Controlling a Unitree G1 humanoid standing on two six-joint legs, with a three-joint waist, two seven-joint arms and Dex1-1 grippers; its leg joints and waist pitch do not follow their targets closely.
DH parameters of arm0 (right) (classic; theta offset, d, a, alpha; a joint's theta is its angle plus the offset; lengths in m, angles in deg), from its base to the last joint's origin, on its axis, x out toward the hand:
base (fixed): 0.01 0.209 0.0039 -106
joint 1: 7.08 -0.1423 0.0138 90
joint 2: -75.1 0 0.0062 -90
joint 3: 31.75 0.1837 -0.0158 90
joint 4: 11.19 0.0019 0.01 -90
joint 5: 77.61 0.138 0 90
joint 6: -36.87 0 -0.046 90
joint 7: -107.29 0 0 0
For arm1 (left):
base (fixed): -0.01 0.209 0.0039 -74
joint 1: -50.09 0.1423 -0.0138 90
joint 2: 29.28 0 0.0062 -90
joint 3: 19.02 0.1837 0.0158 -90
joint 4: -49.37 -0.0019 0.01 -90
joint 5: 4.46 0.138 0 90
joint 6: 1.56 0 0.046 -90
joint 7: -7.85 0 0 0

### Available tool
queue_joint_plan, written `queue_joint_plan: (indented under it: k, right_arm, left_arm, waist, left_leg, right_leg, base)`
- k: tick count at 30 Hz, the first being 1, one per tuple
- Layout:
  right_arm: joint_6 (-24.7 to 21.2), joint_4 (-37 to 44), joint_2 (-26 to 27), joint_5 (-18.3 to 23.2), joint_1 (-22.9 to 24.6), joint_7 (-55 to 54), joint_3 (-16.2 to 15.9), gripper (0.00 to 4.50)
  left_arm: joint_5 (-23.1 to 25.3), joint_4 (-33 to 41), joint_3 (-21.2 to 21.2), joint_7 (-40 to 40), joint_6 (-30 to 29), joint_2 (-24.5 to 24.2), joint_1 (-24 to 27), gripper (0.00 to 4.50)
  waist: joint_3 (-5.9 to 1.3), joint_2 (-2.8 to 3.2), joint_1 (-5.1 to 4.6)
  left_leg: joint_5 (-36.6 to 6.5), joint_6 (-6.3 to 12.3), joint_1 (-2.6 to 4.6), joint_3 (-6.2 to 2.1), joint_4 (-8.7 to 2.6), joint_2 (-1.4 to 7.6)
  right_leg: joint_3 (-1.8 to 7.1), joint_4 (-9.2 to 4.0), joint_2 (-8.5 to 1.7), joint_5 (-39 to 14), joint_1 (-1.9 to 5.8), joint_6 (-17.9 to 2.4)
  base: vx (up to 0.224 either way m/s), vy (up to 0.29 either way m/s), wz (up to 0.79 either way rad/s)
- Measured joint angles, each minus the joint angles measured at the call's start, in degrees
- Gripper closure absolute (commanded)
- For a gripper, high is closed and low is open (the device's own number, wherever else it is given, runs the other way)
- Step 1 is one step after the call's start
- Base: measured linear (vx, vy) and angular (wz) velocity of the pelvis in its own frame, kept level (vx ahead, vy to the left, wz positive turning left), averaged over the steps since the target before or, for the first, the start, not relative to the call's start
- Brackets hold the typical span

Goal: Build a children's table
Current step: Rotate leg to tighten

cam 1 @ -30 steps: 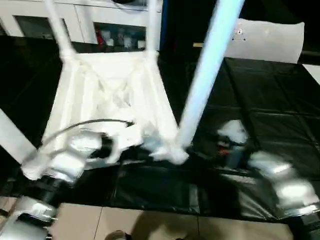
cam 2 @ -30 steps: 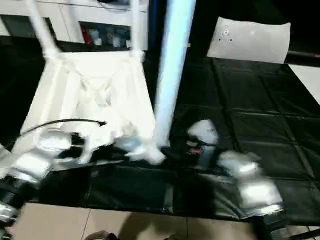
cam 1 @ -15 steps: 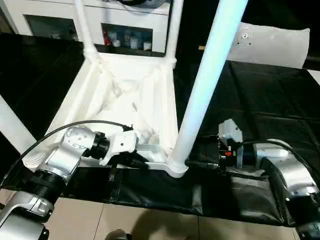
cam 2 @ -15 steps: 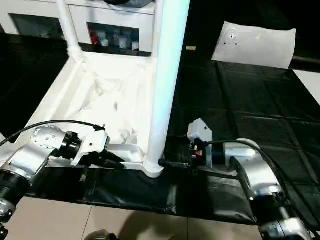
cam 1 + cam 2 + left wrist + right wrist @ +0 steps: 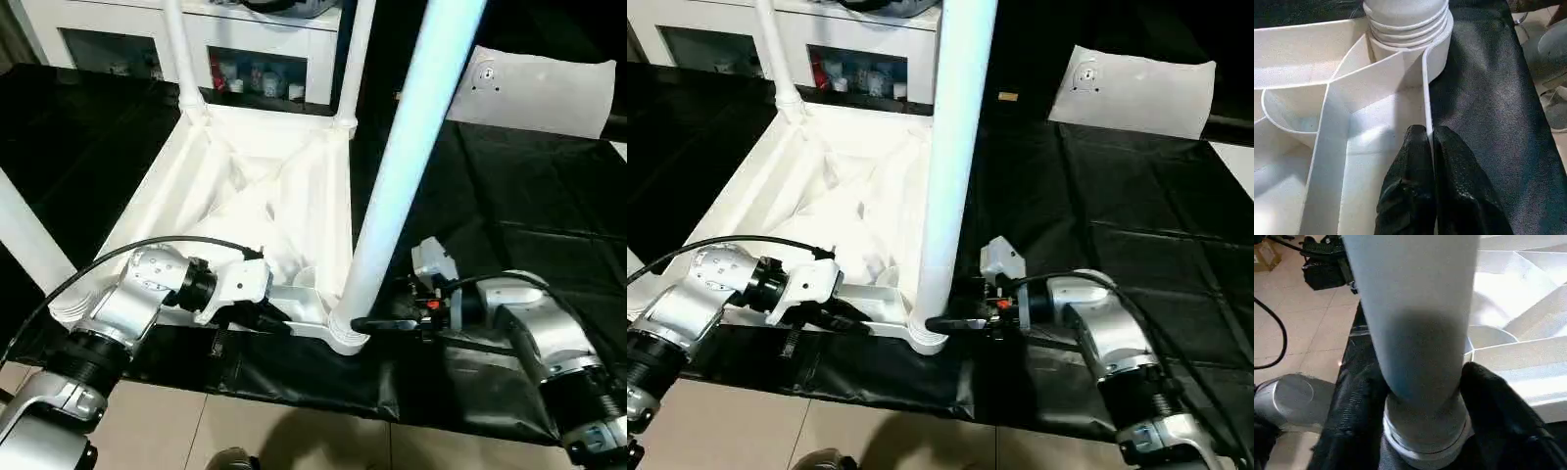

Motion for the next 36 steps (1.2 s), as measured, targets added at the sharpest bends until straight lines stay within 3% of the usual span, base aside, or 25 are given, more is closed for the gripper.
queue_joint_plan:
  k: [8, 11, 15, 17, 19, 24, 28, 33, 35, 36]
  right_arm:
    - [-0.44, 0.39, 0.43, 0.17, 0.79, -0.34, 0.47, 2.57]
    - [-2.94, 4.00, 1.82, 0.30, 4.06, -5.25, 2.10, 2.58]
    - [-5.66, 7.92, 4.55, -1.34, 7.31, -16.34, 4.41, 2.59]
    - [-7.80, 8.85, 8.55, -3.02, 8.14, -24.51, 6.40, 2.59]
    - [-9.24, 9.06, 11.77, -4.19, 8.17, -31.43, 7.90, 2.59]
    - [-10.57, 6.19, 21.44, -7.64, 5.29, -49.84, 11.37, 2.59]
    - [-11.25, 4.46, 24.92, -9.42, 2.69, -58.76, 12.28, 2.59]
    - [-11.56, 4.28, 27.10, -9.94, 1.58, -61.79, 13.86, 2.59]
    - [-11.48, 4.43, 27.01, -9.89, 1.62, -61.61, 13.88, 2.03]
    - [-11.35, 4.50, 26.85, -9.65, 1.73, -61.12, 13.86, 2.03]
  left_arm:
    - [0.40, -0.78, -0.07, 0.01, -0.18, 0.53, -0.39, 4.50]
    - [0.65, -0.75, -0.67, 2.28, -3.33, 2.05, -0.71, 4.50]
    - [1.55, -0.87, -1.84, 8.37, -9.65, 4.92, -0.91, 4.50]
    - [1.62, -1.37, -3.48, 12.54, -14.22, 7.31, -0.92, 4.50]
    - [1.67, -1.66, -4.45, 16.29, -17.25, 9.65, -1.02, 4.50]
    - [2.98, -4.40, -6.10, 26.44, -23.10, 15.54, -3.66, 4.50]
    - [3.49, -5.31, -6.40, 31.69, -25.71, 18.50, -5.20, 4.50]
    - [3.86, -5.28, -6.42, 32.75, -25.94, 18.82, -5.96, 4.50]
    - [4.00, -5.18, -6.41, 32.47, -25.84, 18.72, -6.02, 4.50]
    - [4.08, -5.09, -6.25, 31.95, -25.51, 18.37, -6.02, 4.50]
  waist:
    - [-0.01, 0.00, 0.13]
    - [-0.02, 0.02, 0.28]
    - [-0.04, 0.05, -0.35]
    - [-0.05, 0.03, -1.06]
    - [-0.05, 0.04, -2.13]
    - [-0.06, 0.06, -3.39]
    - [-0.07, 0.07, -3.51]
    - [-0.08, 0.08, -3.24]
    - [-0.08, 0.09, -3.18]
    - [-0.08, 0.09, -3.19]
  left_leg:
    - [0.03, -0.06, 0.08, 0.00, -0.01, 0.01]
    - [0.05, -0.07, 0.21, 0.00, 0.00, 0.01]
    - [0.13, -0.50, 0.78, 0.02, -0.06, 0.00]
    - [0.22, -0.65, 1.00, 0.02, -0.15, 0.01]
    - [0.29, -0.75, 1.05, 0.02, -0.25, 0.02]
    - [0.32, -0.80, 1.04, 0.02, -0.32, 0.03]
    - [0.32, -0.79, 0.93, 0.02, -0.33, 0.03]
    - [0.33, -0.80, 0.72, 0.03, -0.67, 0.06]
    - [0.33, -0.80, 0.71, 0.03, -0.78, 0.06]
    - [0.34, -0.81, 0.69, 0.04, -0.82, 0.07]
  right_leg:
    - [0.00, 0.06, 0.00, 0.00, 0.04, 0.00]
    - [0.00, 0.07, -0.02, 0.00, 0.17, -0.01]
    - [0.03, 0.07, -0.05, 0.11, 0.59, -0.17]
    - [0.02, 0.03, -0.05, -0.03, 0.63, 0.06]
    - [-0.02, -0.09, -0.09, -0.03, 0.59, 0.07]
    - [-0.04, -0.16, -0.08, -0.02, 0.38, 0.05]
    - [-0.03, -0.38, -0.08, 0.31, 0.36, -0.01]
    - [-0.07, -0.63, -0.05, 0.92, 0.18, 0.07]
    - [-0.09, -0.64, -0.04, 0.88, 0.13, 0.12]
    - [-0.10, -0.64, -0.04, 0.88, 0.07, 0.12]
  base:
    - [0.000, 0.000, 0.00]
    - [0.000, 0.000, 0.00]
    - [0.000, 0.000, 0.00]
    - [0.000, 0.000, 0.00]
    - [0.000, 0.000, 0.00]
    - [0.000, 0.000, 0.00]
    - [0.000, 0.000, 0.00]
    - [0.012, -0.003, 0.00]
    - [0.000, 0.000, 0.00]
    - [0.000, 0.000, 0.00]
